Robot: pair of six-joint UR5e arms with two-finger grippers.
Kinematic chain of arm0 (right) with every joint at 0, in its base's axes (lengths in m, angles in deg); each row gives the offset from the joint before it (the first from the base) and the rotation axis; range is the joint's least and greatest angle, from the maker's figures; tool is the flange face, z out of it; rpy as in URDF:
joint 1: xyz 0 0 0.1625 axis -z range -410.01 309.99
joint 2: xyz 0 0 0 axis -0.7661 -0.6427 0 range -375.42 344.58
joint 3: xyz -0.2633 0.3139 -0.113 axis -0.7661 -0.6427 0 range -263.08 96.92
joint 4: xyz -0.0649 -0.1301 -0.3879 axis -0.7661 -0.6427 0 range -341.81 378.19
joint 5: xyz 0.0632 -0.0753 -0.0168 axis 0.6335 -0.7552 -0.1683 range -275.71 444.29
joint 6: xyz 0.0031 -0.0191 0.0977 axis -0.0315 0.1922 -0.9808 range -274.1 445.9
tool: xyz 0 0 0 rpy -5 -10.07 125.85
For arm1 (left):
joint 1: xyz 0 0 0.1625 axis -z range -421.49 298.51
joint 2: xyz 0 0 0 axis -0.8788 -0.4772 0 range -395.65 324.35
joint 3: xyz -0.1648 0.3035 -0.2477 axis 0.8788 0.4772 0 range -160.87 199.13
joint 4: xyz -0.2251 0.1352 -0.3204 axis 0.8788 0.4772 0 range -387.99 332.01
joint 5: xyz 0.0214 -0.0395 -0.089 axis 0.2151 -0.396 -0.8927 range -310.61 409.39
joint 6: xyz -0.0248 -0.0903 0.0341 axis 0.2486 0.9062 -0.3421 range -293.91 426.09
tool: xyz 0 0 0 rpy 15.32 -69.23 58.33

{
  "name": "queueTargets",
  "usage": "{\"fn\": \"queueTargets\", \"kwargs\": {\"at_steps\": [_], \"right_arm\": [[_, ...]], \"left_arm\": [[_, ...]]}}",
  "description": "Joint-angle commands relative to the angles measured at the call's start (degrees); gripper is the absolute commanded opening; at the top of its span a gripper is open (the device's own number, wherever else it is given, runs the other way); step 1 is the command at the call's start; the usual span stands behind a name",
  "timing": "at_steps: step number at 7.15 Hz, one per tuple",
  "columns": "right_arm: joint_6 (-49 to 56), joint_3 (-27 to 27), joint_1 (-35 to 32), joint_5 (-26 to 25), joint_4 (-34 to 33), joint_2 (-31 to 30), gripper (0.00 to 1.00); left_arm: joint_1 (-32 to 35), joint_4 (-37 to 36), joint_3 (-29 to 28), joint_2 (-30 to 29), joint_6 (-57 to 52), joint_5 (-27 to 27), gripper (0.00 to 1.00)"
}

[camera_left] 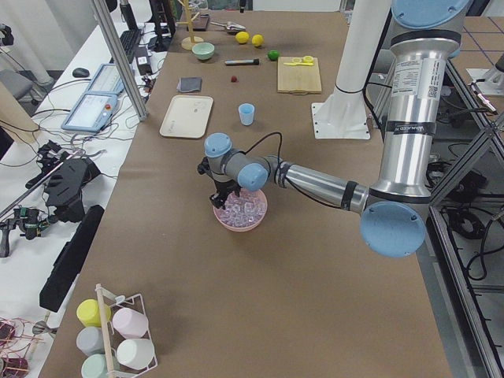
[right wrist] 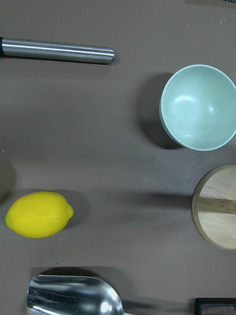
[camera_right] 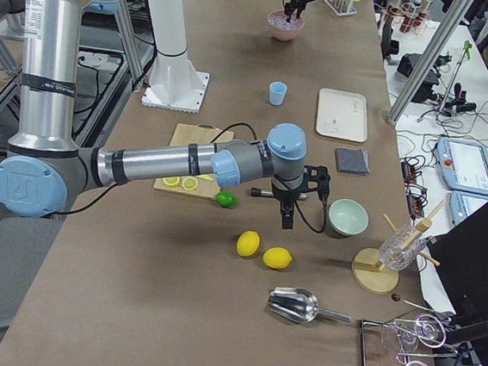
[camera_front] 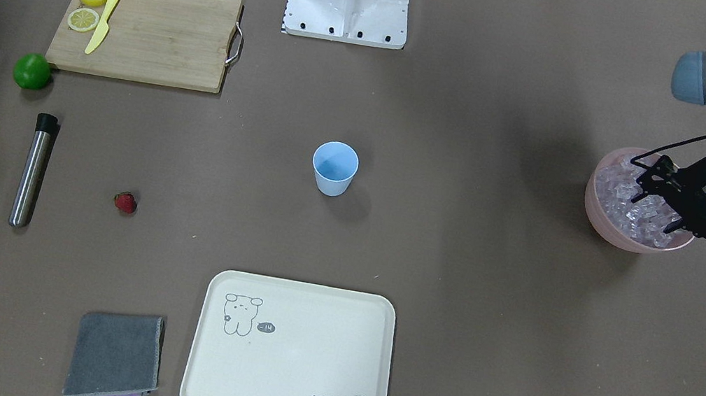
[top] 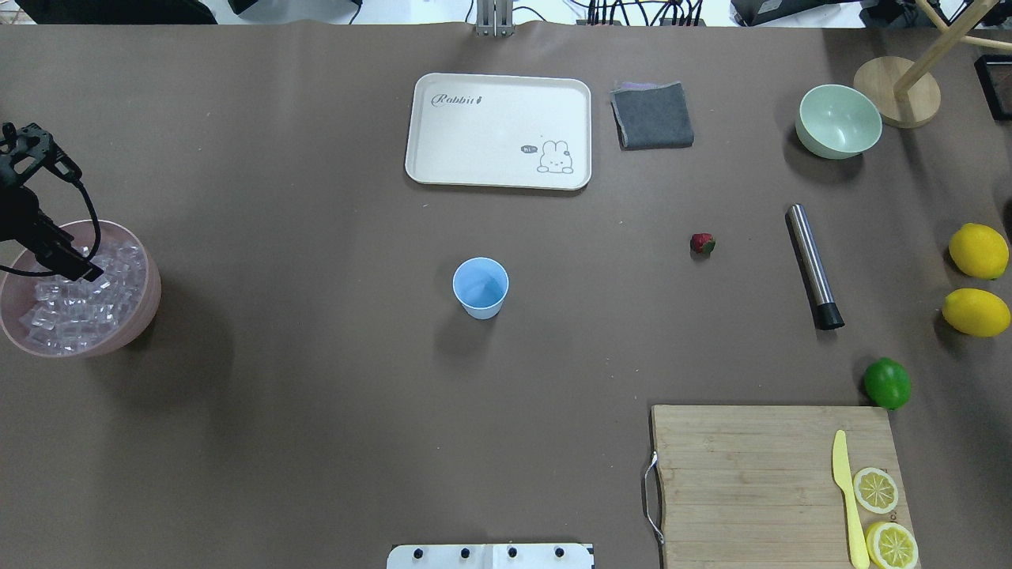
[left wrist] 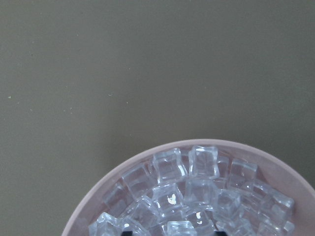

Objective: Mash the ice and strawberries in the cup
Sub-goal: 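Lower the left gripper into the ice and grasp an ice cube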

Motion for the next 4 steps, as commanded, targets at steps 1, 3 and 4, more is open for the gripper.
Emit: {"fn": "queueTargets", "kwargs": {"at_steps": [1,3,4], "right_arm": [[0.21,-0.05,-0.02,-0.05,0.0,-0.17,1.0],[0.21,-0.13,-0.02,-0.14,0.0,-0.26,1.0],[0.21,-0.13,-0.02,-0.14,0.0,-0.35,1.0]], "left_arm": [[-0.76,0.24,0.08,0.51,-1.49,0.21,0.97],[-1.37,0.24,-0.09,0.51,-4.75,1.44,0.97],[-2.77,0.24,-0.18,0.42,-4.76,1.53,0.97]]}}
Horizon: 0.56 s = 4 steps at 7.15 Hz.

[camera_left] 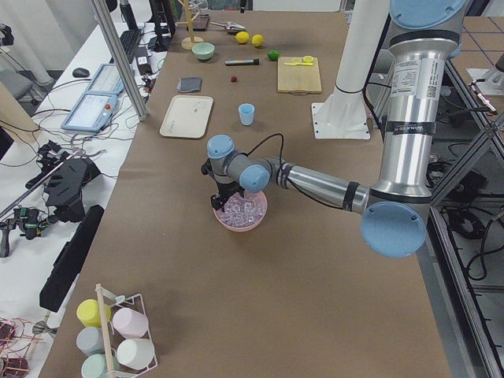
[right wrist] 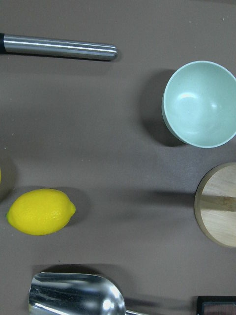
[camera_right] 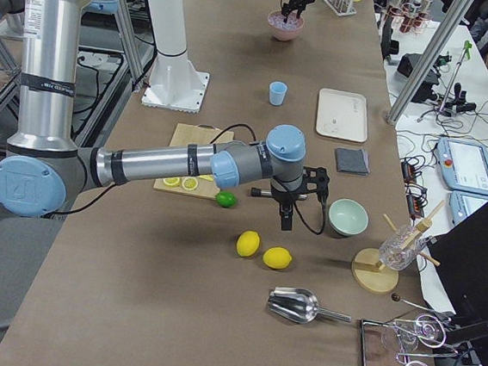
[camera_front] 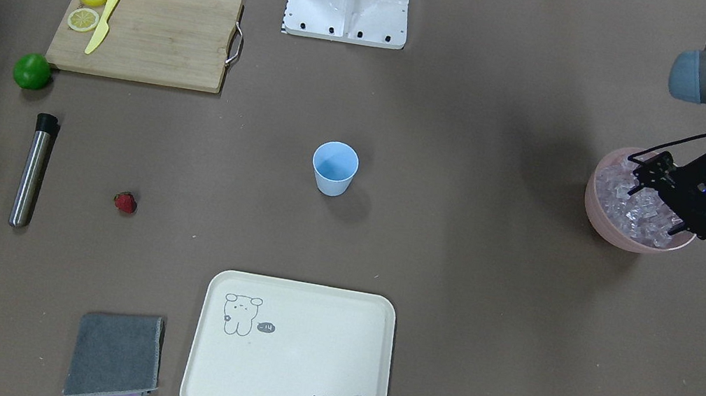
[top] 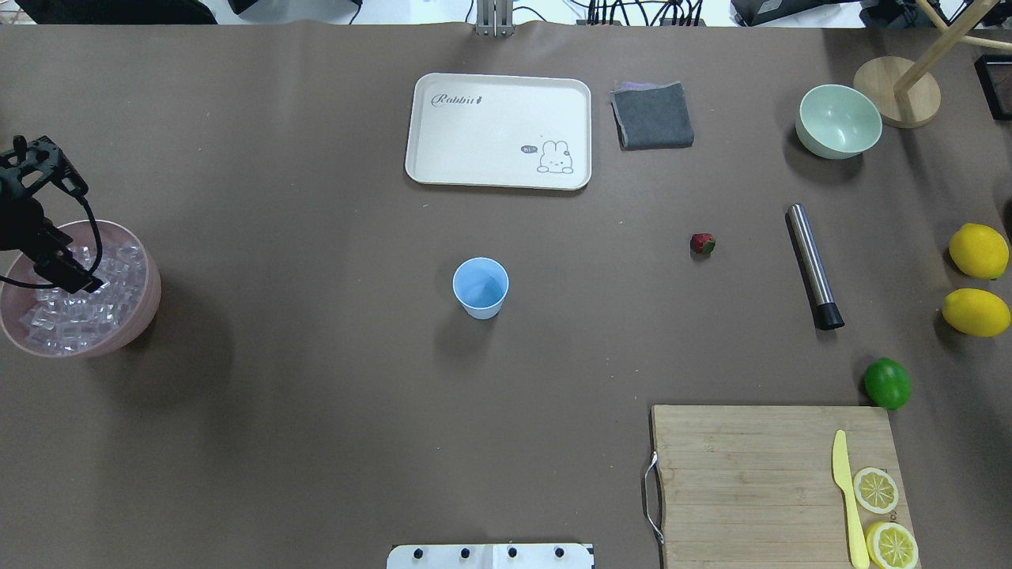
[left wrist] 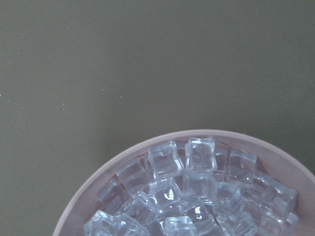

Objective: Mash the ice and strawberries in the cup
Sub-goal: 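Lower the left gripper into the ice and grasp an ice cube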

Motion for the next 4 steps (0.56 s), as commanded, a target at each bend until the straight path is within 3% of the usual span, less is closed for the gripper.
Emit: {"fn": "queueTargets", "kwargs": {"at_steps": [1,4], "right_arm": [[0.07,-0.02,0.0,-0.1,0.0,-0.18,1.0],[-0.02,0.07,0.0,-0.01,0.0,-0.36,1.0]], "left_arm": [[-2.02,0.02,0.16,-0.14,-0.51,2.32,0.97],[-2.55,0.02,0.16,0.03,-2.96,2.77,0.97]]}}
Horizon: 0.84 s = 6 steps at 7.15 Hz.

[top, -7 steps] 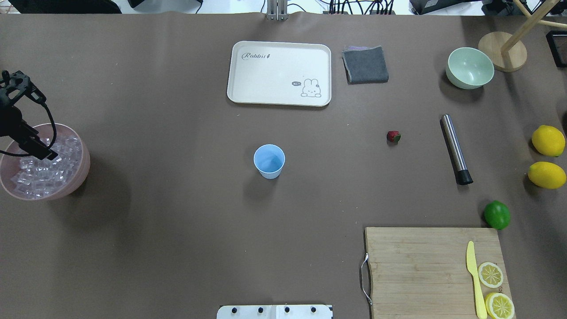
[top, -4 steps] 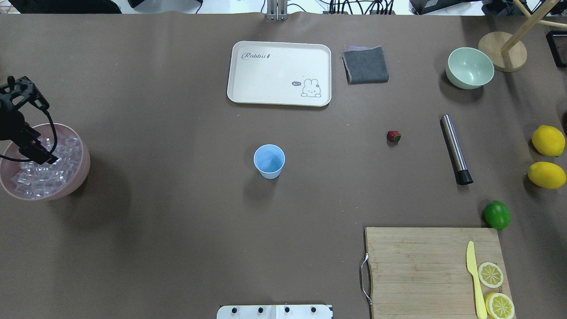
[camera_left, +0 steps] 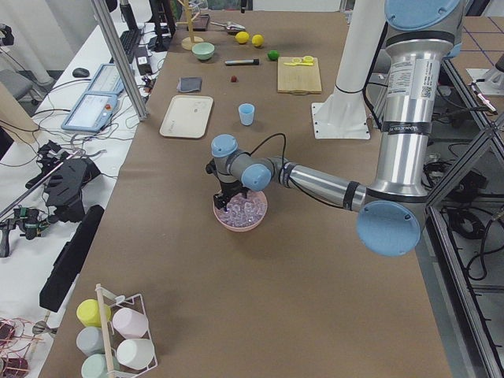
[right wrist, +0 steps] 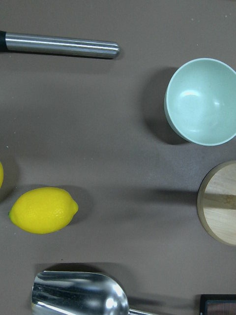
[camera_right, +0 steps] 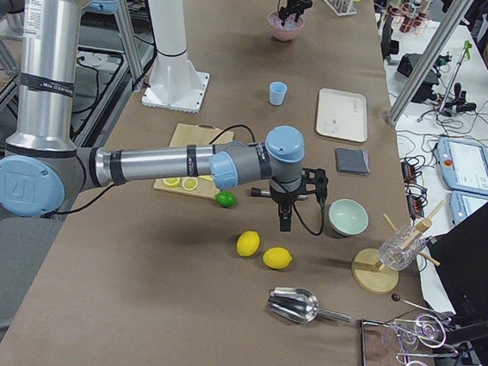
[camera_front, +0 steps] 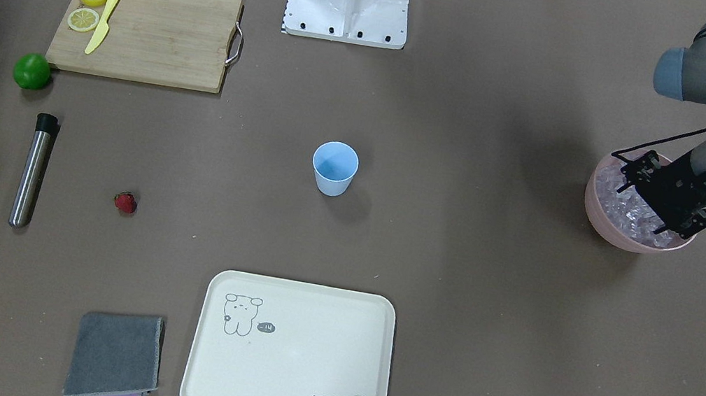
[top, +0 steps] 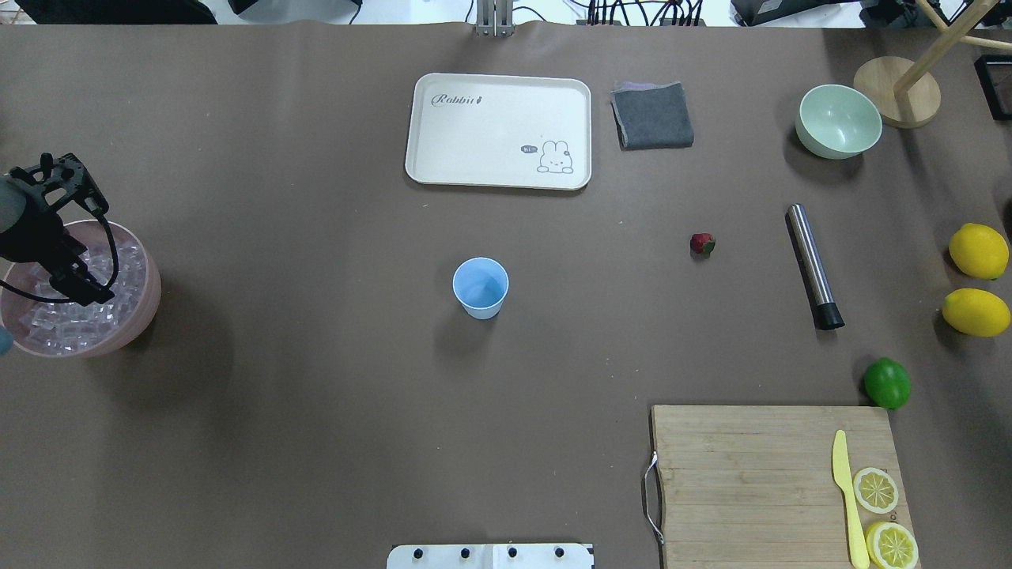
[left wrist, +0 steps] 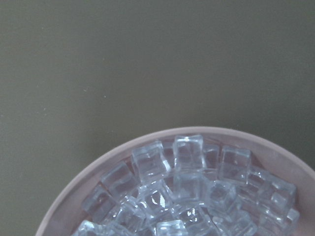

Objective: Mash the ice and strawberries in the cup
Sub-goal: 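Lower the left gripper into the ice and grasp an ice cube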

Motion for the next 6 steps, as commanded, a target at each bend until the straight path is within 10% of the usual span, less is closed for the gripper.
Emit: {"fn": "queueTargets", "kwargs": {"at_steps": [1,6], "right_arm": [[-0.13,0.01,0.0,0.01,0.0,-0.14,1.0],[-0.22,0.1,0.0,0.01,0.0,-0.14,1.0]], "left_arm": [[-0.29,0.0,-0.07,0.08,-1.25,1.33,0.97],[-0.64,0.0,-0.34,1.03,-4.51,2.31,0.97]]}}
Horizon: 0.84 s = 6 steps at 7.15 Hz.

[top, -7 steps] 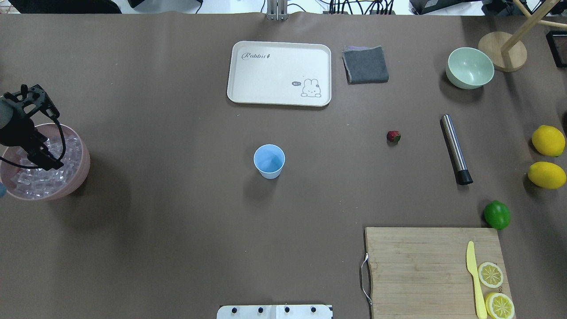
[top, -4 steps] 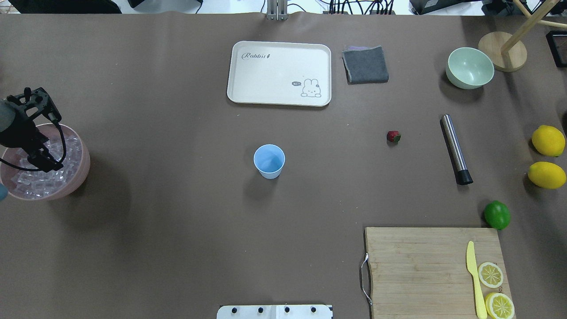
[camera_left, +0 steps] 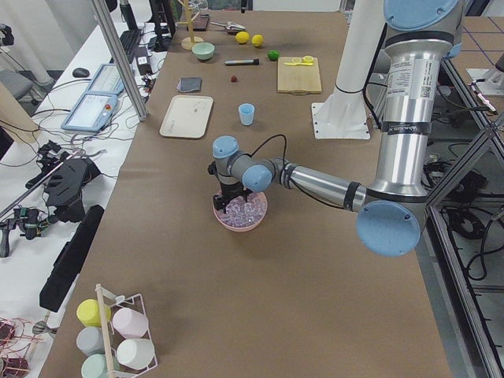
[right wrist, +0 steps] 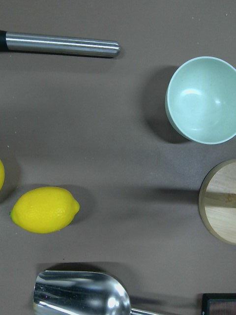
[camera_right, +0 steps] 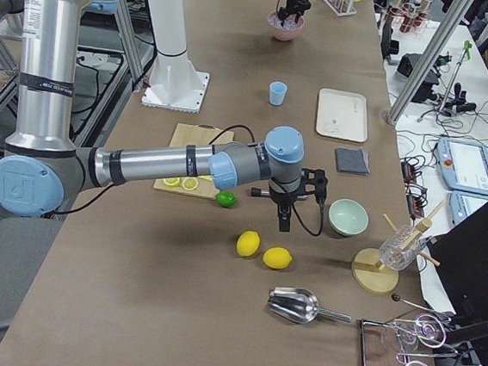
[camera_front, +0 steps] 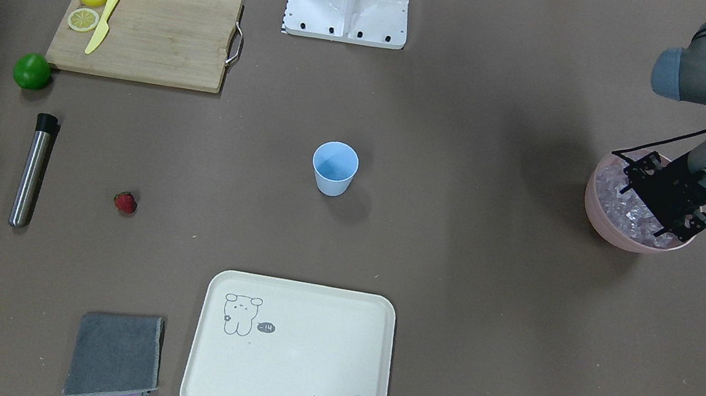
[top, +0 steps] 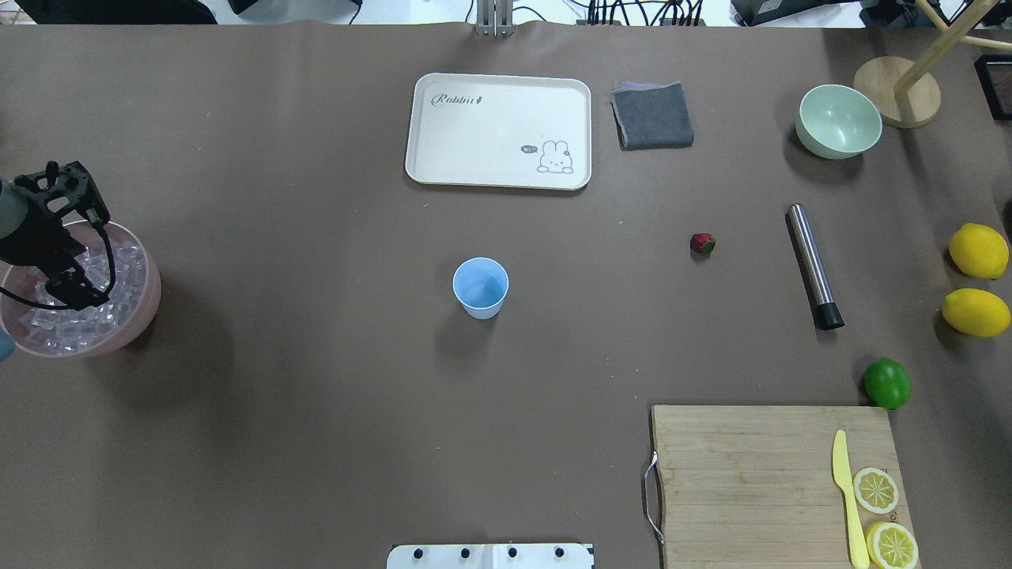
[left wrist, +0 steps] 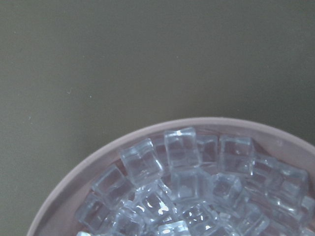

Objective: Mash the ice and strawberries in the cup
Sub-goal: 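Lower the left gripper into the ice and grasp an ice cube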

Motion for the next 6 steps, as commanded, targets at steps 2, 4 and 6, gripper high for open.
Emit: {"fn": "queueTargets", "kwargs": {"at_steps": [2,4,6], "right_arm": [[0.17,-0.03,0.0,-0.09,0.0,0.0,1.0],[0.09,-0.03,0.0,-0.09,0.0,0.0,1.0],[0.0,-0.03,0.0,-0.09,0.0,0.0,1.0]], "left_arm": [[-0.35,0.07,0.26,0.86,-0.04,0.2,0.5],[-0.27,-0.02,0.7,0.77,-0.04,-0.24,0.0],[-0.27,-0.02,0.96,0.95,-0.04,-0.24,0.0]]}}
